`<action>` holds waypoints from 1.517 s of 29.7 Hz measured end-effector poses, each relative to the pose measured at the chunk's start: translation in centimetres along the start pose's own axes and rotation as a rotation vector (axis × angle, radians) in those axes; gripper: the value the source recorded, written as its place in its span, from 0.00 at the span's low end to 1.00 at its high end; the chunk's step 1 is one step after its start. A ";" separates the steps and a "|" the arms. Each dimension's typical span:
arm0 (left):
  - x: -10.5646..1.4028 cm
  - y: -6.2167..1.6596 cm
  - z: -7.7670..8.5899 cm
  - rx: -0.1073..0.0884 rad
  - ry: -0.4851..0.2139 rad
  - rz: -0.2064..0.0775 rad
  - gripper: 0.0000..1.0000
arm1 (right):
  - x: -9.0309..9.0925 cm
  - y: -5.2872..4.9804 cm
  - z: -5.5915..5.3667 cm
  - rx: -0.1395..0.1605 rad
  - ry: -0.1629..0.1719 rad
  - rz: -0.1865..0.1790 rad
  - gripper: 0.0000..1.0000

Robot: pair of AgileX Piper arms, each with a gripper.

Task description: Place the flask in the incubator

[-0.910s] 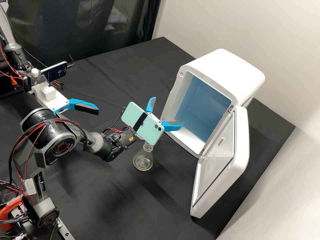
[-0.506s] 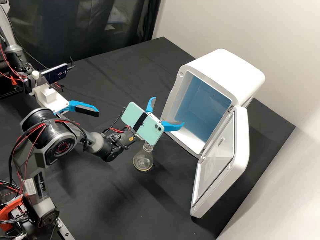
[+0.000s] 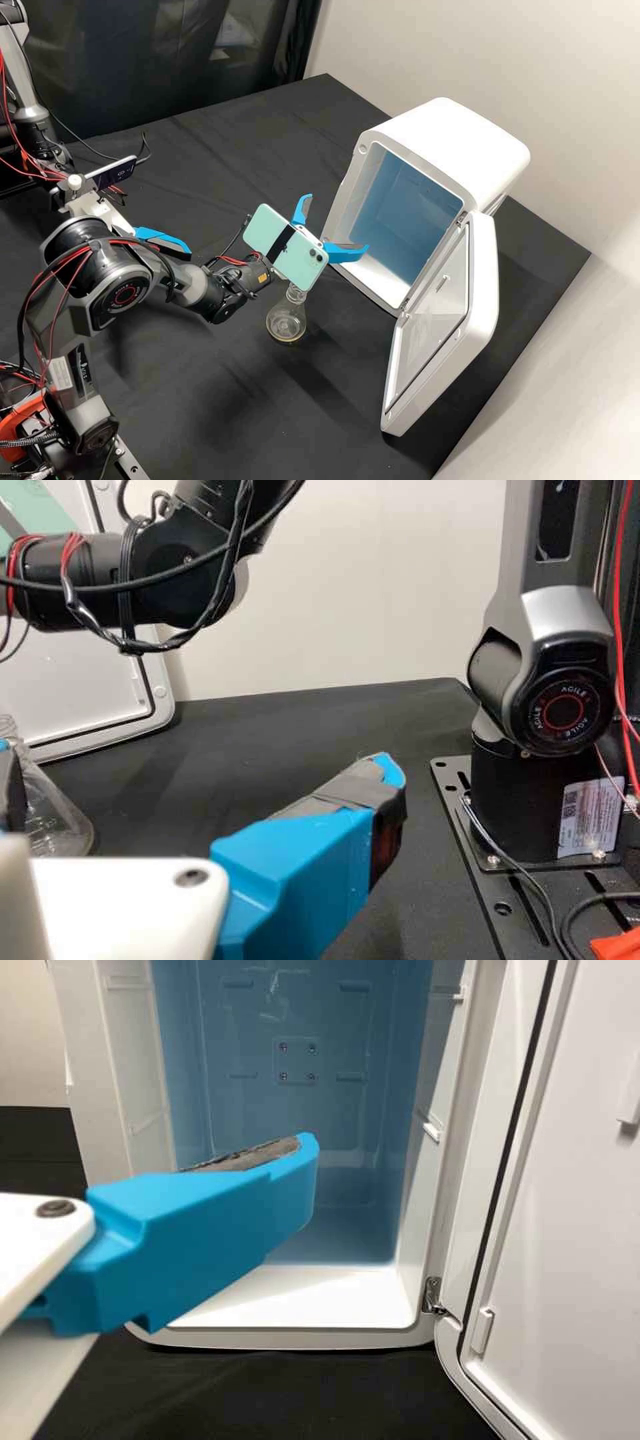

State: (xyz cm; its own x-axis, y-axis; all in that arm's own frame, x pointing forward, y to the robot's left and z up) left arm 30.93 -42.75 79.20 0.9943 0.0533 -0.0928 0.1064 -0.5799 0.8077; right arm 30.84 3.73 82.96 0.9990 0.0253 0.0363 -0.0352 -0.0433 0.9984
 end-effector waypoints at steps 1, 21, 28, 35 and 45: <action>0.0 -0.02 -0.1 0.001 0.001 0.003 1.00 | 0.0 0.0 0.0 0.000 0.000 0.000 1.00; -0.7 -3.40 -5.5 -0.028 0.163 -0.078 1.00 | 0.0 0.0 0.0 0.000 0.000 0.000 1.00; -1.8 -4.25 -6.8 -0.020 0.175 -0.101 1.00 | 0.0 0.0 0.0 0.000 0.000 0.000 1.00; -3.1 -4.06 -8.4 -0.035 0.227 -0.079 1.00 | 0.0 0.0 0.0 0.000 0.000 0.000 1.00; -4.9 -2.05 -9.9 -0.063 0.271 0.009 1.00 | 0.0 0.0 0.0 0.000 0.000 0.000 1.00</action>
State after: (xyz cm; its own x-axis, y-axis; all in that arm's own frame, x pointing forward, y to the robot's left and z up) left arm 25.92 -33.76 83.78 0.9608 0.2690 0.0669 0.0897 -0.5299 0.8433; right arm 30.84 3.73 82.96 0.9990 0.0253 0.0363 -0.0352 -0.0433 0.9984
